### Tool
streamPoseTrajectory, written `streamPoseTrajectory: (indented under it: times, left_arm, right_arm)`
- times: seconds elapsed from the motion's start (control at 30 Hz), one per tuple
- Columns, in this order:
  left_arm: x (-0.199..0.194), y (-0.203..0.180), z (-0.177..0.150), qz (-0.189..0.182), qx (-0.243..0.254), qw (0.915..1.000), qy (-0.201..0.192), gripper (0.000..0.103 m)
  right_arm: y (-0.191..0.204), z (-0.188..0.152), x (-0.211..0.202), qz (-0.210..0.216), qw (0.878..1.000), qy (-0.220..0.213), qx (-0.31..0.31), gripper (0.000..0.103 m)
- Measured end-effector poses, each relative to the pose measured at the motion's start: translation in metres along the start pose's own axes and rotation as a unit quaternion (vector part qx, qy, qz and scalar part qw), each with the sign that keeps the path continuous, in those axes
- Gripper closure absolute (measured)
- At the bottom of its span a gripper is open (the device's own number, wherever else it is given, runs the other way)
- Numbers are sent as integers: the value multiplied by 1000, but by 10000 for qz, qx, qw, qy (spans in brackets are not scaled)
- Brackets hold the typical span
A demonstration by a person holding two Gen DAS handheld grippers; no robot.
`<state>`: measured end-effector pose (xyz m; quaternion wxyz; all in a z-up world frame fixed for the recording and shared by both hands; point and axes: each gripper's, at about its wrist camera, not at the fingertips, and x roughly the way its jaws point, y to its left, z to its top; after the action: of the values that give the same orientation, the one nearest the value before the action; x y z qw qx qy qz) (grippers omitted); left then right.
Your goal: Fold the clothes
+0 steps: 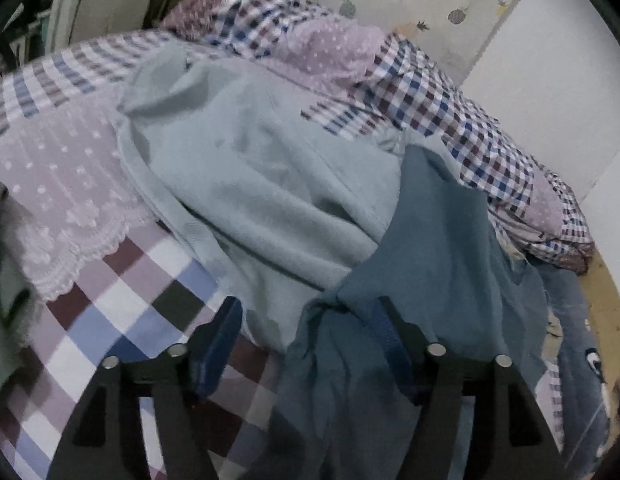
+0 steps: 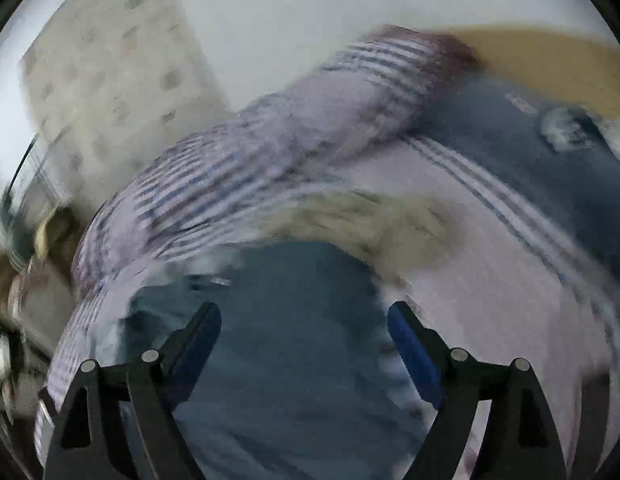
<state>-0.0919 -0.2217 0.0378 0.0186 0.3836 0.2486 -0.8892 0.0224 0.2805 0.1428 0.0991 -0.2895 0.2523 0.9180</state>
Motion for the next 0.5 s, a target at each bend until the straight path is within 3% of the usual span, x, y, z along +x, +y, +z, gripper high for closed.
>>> streamPoseTrajectory:
  times: [0.1,0.17,0.23,0.4,0.5]
  left_arm:
    - [3,0,-3,151,188,9997,-1,31]
    - [4,2,-6,305,291,9991,-38,31]
    - [3,3,-9,441,329,9984,-112,31]
    - [-11,-4,-17,576,517,9958,-497,31]
    - [-31,-17,-22,468,920,9903,-933,31]
  right_arm:
    - [-65,-58,-7,70,9983,23,581,14]
    - [-88,-80,0,-237,9967,165,761,14]
    - [-95,-80,15,-286,9958,422,756,15]
    - [-81,-76,18,-277,9995,166,22,15]
    - [-84,-77,31,-256,9992,232,224,15]
